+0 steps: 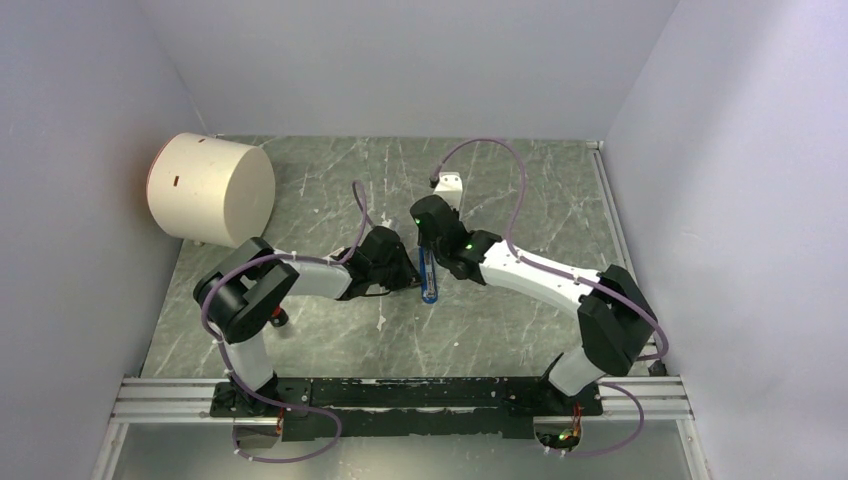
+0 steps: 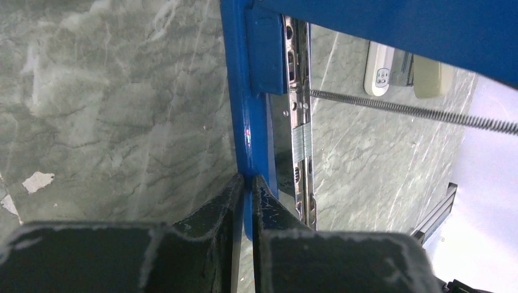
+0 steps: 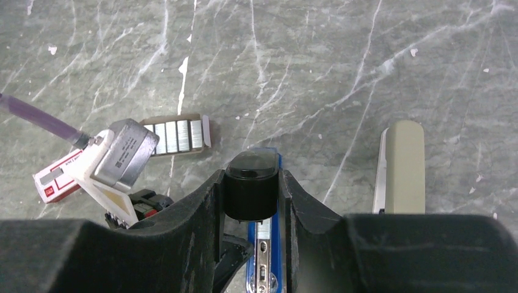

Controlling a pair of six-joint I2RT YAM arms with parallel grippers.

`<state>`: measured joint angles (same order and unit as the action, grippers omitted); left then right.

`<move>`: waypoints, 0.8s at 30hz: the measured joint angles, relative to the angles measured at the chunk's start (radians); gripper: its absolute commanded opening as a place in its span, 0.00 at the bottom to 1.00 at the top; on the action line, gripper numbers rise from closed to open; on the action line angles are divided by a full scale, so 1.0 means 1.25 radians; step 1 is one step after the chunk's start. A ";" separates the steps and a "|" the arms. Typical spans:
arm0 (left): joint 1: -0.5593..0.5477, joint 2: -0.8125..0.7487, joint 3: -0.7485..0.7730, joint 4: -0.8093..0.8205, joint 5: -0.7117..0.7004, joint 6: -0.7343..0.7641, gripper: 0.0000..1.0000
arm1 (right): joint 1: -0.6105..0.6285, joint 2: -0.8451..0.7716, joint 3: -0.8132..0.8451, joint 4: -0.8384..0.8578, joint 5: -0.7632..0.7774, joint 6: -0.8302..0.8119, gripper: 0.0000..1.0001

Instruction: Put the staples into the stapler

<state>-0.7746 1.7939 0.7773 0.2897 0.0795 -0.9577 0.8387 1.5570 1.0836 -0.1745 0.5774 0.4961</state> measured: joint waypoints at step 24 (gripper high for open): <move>0.002 0.018 0.011 0.018 -0.003 0.000 0.12 | 0.119 -0.023 -0.075 -0.099 0.116 0.120 0.20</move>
<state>-0.7727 1.8164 0.7914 0.3119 0.0761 -0.9577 0.9878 1.5276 0.9901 -0.2989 0.7223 0.6456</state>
